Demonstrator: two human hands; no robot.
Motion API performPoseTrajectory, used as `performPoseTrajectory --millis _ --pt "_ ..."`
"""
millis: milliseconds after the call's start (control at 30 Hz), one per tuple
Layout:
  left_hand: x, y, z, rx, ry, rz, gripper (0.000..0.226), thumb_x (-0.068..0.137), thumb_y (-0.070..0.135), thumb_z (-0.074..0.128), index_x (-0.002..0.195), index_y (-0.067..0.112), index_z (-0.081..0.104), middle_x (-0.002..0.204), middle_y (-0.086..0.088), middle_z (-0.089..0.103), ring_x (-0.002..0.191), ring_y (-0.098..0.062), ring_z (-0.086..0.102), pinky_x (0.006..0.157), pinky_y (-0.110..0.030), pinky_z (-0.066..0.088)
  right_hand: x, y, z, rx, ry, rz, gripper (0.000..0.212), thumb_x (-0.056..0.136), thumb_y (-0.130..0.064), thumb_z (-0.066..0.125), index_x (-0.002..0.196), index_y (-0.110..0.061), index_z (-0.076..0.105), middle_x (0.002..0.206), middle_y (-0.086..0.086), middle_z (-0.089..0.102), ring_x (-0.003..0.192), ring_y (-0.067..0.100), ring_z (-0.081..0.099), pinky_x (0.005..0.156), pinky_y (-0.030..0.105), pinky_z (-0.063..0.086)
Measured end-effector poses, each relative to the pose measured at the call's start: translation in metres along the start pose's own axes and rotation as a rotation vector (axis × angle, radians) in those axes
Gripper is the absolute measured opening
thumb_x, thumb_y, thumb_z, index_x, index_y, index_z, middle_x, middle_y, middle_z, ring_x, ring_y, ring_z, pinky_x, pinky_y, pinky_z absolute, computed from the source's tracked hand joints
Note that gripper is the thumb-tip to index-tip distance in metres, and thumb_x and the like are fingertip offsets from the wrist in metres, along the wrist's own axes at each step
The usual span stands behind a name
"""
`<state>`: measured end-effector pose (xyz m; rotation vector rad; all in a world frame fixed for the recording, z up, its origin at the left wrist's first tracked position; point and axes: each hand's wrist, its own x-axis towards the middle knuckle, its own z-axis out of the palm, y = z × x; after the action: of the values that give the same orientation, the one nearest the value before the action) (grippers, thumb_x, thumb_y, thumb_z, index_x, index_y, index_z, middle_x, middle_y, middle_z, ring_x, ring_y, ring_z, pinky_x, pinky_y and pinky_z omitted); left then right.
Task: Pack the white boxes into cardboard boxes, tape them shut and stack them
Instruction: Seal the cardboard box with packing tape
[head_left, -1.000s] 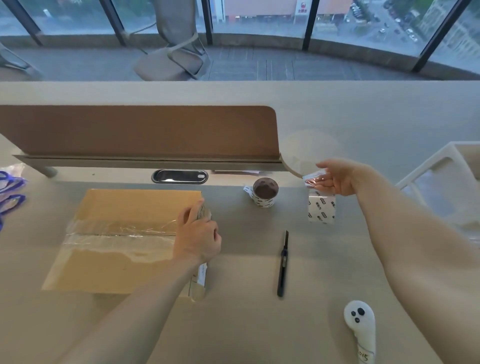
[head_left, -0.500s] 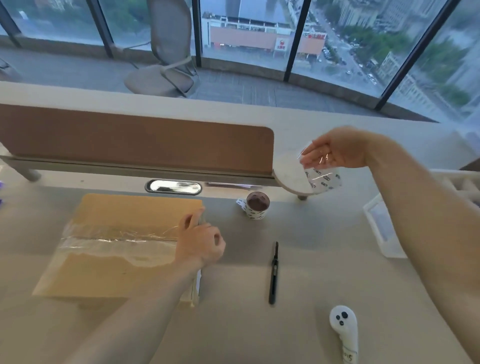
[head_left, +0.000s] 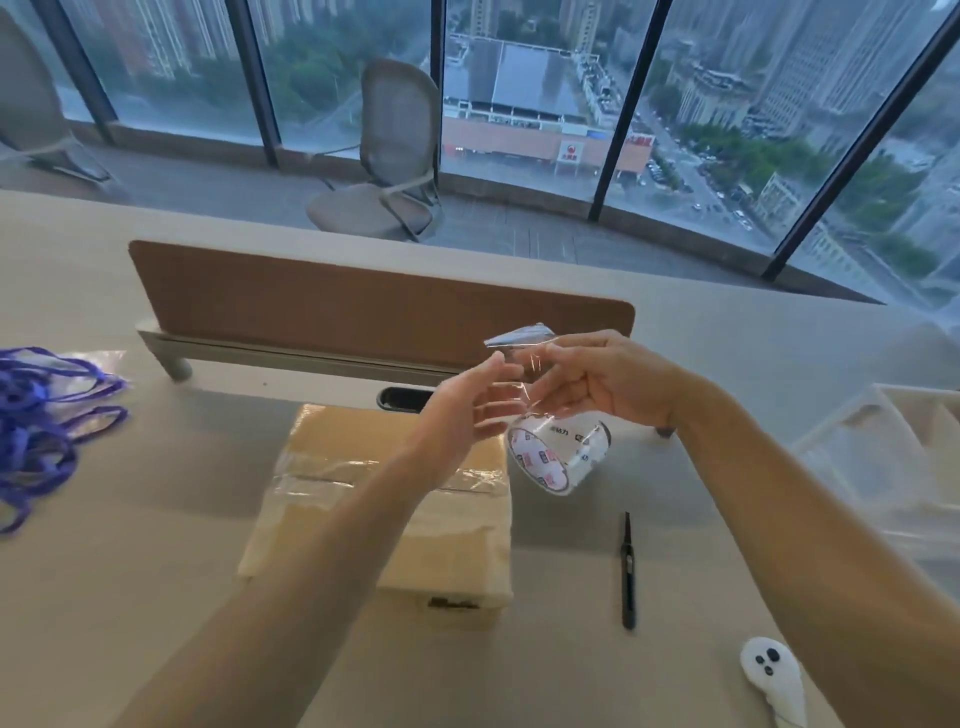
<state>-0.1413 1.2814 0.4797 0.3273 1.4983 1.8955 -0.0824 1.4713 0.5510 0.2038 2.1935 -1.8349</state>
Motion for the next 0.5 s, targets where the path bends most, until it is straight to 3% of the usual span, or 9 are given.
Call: performPoseTrajectory --millis 133,267,367,433,500 --pt "-0.03 0.02 -0.046 -0.014 0.081 0.076 0.044 0.084 0.06 0.066 0.103 0.022 0.078 0.106 -0.012 0.071 0.098 -0.023 0.065 0.095 -0.042 0.05 0.025 -0.009 0.057 -0.068 -0.102 0.005 0.032 0.1 -0.026 0.053 0.125 -0.008 0.064 0.106 0.024 0.071 0.1 0.04 0.069 0.099 0.051 0.051" --pt "-0.051 0.028 -0.083 0.02 0.295 0.249 0.016 0.092 0.03 0.07 0.086 0.018 0.079 0.082 -0.004 0.074 0.082 -0.017 0.065 0.088 -0.041 0.054 0.047 -0.018 0.102 -0.104 -0.136 0.023 0.045 0.09 -0.041 0.063 0.125 -0.014 0.065 0.106 0.021 0.072 0.105 0.038 0.068 0.101 0.052 0.048" --pt "-0.063 0.034 -0.098 0.217 0.372 0.451 0.011 0.094 0.02 0.069 0.088 0.019 0.079 0.08 0.006 0.077 0.077 -0.006 0.07 0.076 -0.021 0.054 0.063 -0.018 0.124 -0.019 -0.119 0.045 0.047 0.091 -0.045 0.052 0.122 -0.013 0.067 0.111 0.022 0.071 0.106 0.035 0.068 0.105 0.051 0.046" --pt "-0.069 0.035 -0.106 0.428 0.343 0.655 0.01 0.092 0.018 0.071 0.091 0.016 0.08 0.086 0.006 0.076 0.082 -0.008 0.071 0.074 -0.018 0.053 0.074 -0.016 0.131 0.132 -0.122 0.089 0.058 0.092 -0.057 0.042 0.112 -0.011 0.071 0.108 0.022 0.071 0.103 0.034 0.068 0.103 0.047 0.048" --pt "-0.07 0.034 -0.114 0.642 0.298 0.881 0.011 0.091 0.02 0.072 0.093 0.014 0.08 0.093 0.007 0.075 0.085 -0.009 0.07 0.075 -0.02 0.053 0.085 -0.013 0.133 0.323 -0.128 0.153 0.077 0.091 -0.07 0.034 0.122 -0.007 0.067 0.104 0.019 0.069 0.101 0.031 0.066 0.099 0.042 0.048"
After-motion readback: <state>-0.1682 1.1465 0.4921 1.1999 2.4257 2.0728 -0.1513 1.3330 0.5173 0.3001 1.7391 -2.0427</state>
